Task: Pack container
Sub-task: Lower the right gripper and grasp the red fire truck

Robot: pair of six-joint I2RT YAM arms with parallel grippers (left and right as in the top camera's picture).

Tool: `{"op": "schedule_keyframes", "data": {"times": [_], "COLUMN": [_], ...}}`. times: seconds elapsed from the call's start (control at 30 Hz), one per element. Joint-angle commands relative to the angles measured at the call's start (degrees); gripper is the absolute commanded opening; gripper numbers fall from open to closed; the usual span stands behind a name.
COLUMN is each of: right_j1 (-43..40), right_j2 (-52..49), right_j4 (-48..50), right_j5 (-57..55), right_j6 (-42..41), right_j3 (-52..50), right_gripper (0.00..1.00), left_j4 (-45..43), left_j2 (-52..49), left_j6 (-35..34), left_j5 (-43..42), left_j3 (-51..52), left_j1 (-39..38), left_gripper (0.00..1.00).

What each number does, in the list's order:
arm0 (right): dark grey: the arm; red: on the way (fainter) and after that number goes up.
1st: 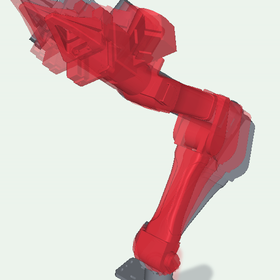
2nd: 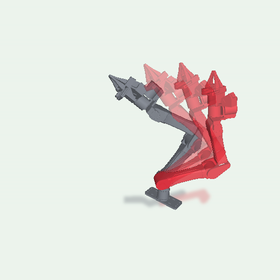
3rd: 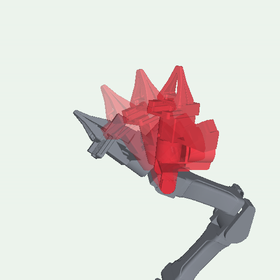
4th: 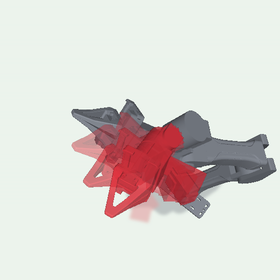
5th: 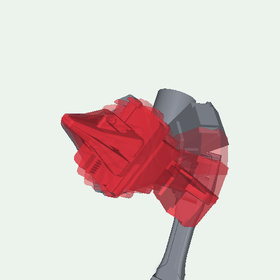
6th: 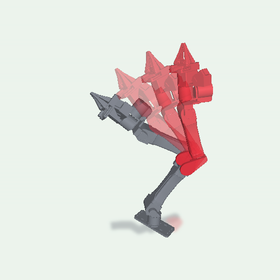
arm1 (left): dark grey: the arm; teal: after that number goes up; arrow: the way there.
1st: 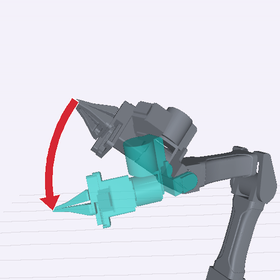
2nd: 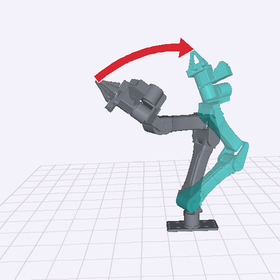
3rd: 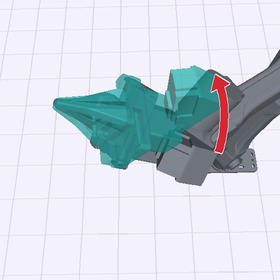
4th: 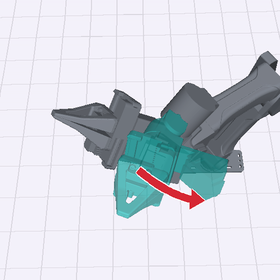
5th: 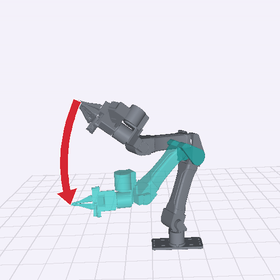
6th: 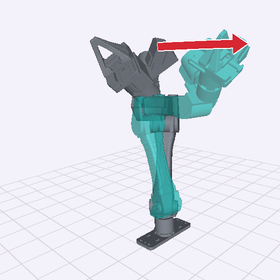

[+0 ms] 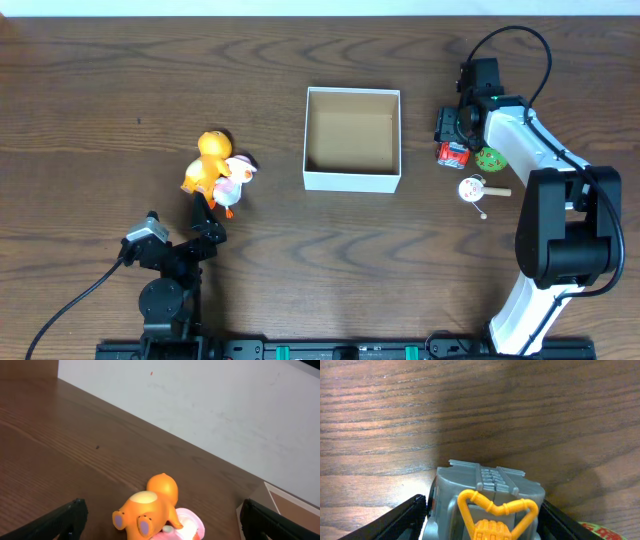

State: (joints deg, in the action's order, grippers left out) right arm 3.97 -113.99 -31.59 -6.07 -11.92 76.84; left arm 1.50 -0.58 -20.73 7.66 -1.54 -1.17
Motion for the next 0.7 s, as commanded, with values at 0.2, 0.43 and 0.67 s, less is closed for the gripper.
{"op": "schedule_keyframes", "data": {"times": [0.2, 0.43, 0.67], "right_j1": [-0.3, -0.2, -0.2], "right_j2": [-0.9, -1.5, -0.1], "right_j4": [-0.2, -0.3, -0.5], "right_j5": [-0.5, 0.1, 0.0], "right_j6": [0.0, 0.0, 0.7], "right_j3": [-0.9, -0.9, -0.7], "right_gripper": [0.61, 0.54, 0.55], "left_j4": [1.9, 1.9, 1.9], "left_j2": [0.2, 0.2, 0.2], "left_j6": [0.8, 0.8, 0.8], "left_j5": [0.5, 0.5, 0.5], "left_j3": [1.3, 1.3, 1.3], "left_j1": [0.1, 0.1, 0.1], "left_gripper": [0.98, 0.98, 0.98]}}
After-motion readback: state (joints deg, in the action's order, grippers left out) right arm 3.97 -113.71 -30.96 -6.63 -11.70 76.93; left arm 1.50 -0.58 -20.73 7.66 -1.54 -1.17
